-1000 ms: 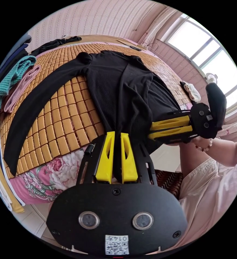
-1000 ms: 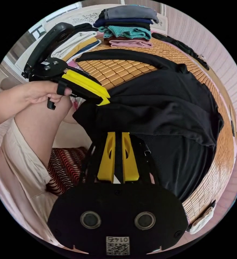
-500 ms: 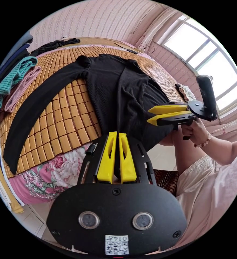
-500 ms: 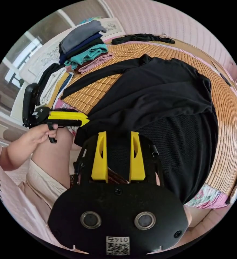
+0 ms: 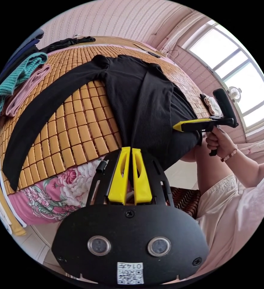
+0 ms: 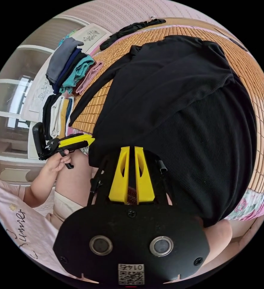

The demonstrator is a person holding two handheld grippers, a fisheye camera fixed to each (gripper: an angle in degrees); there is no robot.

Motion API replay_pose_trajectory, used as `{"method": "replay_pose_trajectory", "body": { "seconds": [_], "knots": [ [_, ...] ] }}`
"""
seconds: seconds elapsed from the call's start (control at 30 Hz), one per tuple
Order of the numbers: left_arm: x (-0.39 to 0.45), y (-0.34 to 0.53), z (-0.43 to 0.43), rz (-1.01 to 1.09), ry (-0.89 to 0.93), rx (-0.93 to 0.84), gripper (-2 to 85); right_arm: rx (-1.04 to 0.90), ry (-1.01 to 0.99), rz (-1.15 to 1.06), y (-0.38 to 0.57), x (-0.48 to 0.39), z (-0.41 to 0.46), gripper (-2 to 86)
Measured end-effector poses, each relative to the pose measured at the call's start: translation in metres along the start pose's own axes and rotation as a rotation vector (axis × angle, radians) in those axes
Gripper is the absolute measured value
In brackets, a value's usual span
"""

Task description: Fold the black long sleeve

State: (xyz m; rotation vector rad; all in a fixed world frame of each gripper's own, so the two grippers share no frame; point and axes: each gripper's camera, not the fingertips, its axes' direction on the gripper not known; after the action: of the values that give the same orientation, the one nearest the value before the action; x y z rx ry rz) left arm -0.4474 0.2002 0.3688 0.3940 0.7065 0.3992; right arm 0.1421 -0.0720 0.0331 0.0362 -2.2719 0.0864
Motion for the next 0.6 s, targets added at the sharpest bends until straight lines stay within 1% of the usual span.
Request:
{"method": "replay_pose_trajectory", "body": {
  "seconds": [0.1,0.17,0.27,0.33,0.4,0.47,0.6],
  "knots": [
    [0.009,-0.008,-0.005,0.012,-0.011,-0.003,-0.9,0.109,0.039,0.055,-0.020,0.034,-0.019,6.7],
    [0.013,-0.012,-0.008,0.016,-0.014,-0.005,-0.9,0.144,0.075,0.104,-0.038,0.060,-0.028,8.0],
    [0.020,-0.020,-0.015,0.020,-0.016,-0.011,-0.8,0.216,0.133,0.199,-0.065,0.105,-0.039,8.2],
    [0.026,-0.025,-0.020,0.025,-0.020,-0.015,-0.7,0.243,0.152,0.242,-0.078,0.129,-0.038,7.1],
    [0.031,-0.029,-0.023,0.036,-0.028,-0.016,-0.6,0.206,0.139,0.267,-0.092,0.154,-0.026,2.6],
    [0.035,-0.033,-0.026,0.047,-0.033,-0.016,-0.5,0.230,0.105,0.260,-0.090,0.165,-0.028,1.6],
    [0.039,-0.043,-0.042,0.038,-0.018,-0.025,1.9,0.250,0.098,0.251,-0.070,0.191,-0.030,0.5]
  ]
}}
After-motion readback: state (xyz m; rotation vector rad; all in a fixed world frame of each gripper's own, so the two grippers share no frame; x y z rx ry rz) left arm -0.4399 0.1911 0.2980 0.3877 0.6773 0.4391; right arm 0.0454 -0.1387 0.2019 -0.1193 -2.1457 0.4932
